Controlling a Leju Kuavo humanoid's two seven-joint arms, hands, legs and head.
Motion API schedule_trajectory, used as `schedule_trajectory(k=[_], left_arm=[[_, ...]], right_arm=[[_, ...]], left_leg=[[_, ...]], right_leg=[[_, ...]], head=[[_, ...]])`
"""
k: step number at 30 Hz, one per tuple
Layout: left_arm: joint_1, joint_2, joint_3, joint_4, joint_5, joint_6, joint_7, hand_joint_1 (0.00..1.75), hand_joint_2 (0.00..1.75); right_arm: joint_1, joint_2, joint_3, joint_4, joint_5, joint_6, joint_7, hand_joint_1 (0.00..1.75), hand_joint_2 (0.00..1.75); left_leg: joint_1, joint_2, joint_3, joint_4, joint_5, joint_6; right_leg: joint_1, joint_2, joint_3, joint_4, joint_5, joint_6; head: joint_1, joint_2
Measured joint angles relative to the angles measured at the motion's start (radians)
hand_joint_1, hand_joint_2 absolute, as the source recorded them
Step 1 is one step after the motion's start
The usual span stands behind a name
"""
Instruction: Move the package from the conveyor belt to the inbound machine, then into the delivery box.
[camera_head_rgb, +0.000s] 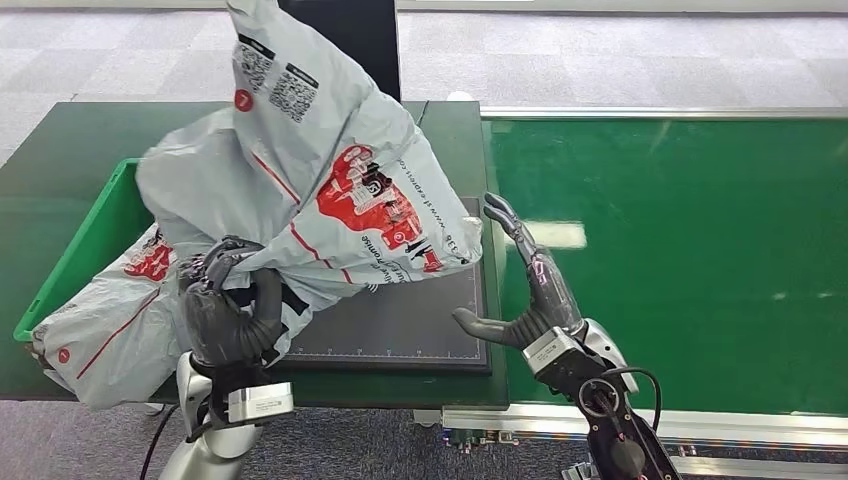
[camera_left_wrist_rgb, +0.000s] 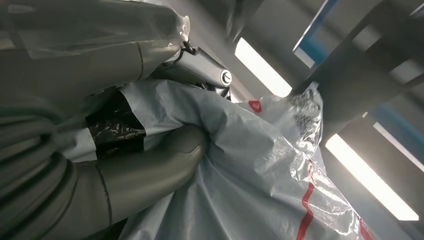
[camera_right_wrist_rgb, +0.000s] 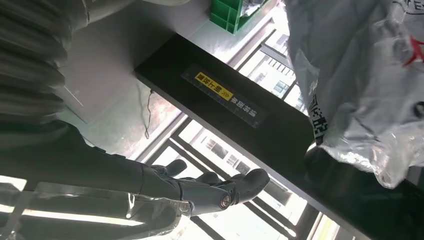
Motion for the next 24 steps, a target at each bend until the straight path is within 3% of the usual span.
schedule_trajectory(k=[4, 9, 15, 19, 24], left_arm=[[-0.009, 0.01, 0.038, -0.026, -0.164, 0.049, 0.071, 1.75, 1.75], [-0.079, 0.022, 0.127, 0.022, -0.385, -0.011, 0.326, 1.75, 1.75], [-0.191, 0.048, 0.265, 0.18, -0.519, -0.119, 0.576, 1.75, 1.75], [-0.236, 0.069, 0.385, 0.276, -0.539, -0.119, 0.661, 1.75, 1.75], [-0.259, 0.091, 0.532, 0.354, -0.505, -0.114, 0.688, 1.75, 1.75]], right_arm=[[-0.007, -0.002, 0.002, 0.002, -0.011, -0.009, -0.006, 0.0, 1.75], [-0.005, -0.007, 0.002, 0.002, -0.009, -0.021, -0.007, 0.0, 1.75], [-0.006, -0.007, -0.001, 0.002, 0.009, 0.0, -0.007, 0.0, 1.75], [-0.012, -0.003, -0.004, 0.007, 0.018, 0.016, -0.006, 0.0, 1.75], [-0.02, 0.004, -0.004, 0.016, 0.027, 0.023, -0.006, 0.0, 1.75]], left_leg=[[0.0, 0.0, 0.0, 0.0, 0.0, 0.0], [0.0, 0.0, 0.001, 0.0, 0.0, 0.0], [0.001, 0.001, 0.001, 0.0, 0.001, 0.0], [0.001, 0.001, 0.0, 0.0, 0.001, -0.001], [0.001, 0.001, 0.0, 0.0, 0.001, -0.001]], right_leg=[[0.0, 0.0, 0.0, 0.0, 0.0, 0.0], [0.0, 0.0, 0.0, 0.0, 0.0, 0.0], [0.001, 0.001, 0.0, 0.0, 0.0, 0.0], [0.001, 0.001, 0.0, 0.001, 0.0, 0.0], [0.001, 0.001, -0.001, 0.001, 0.0, 0.0]], head=[[0.0, 0.0], [0.0, 0.0], [0.0, 0.0], [0.0, 0.0], [0.0, 0.0]])
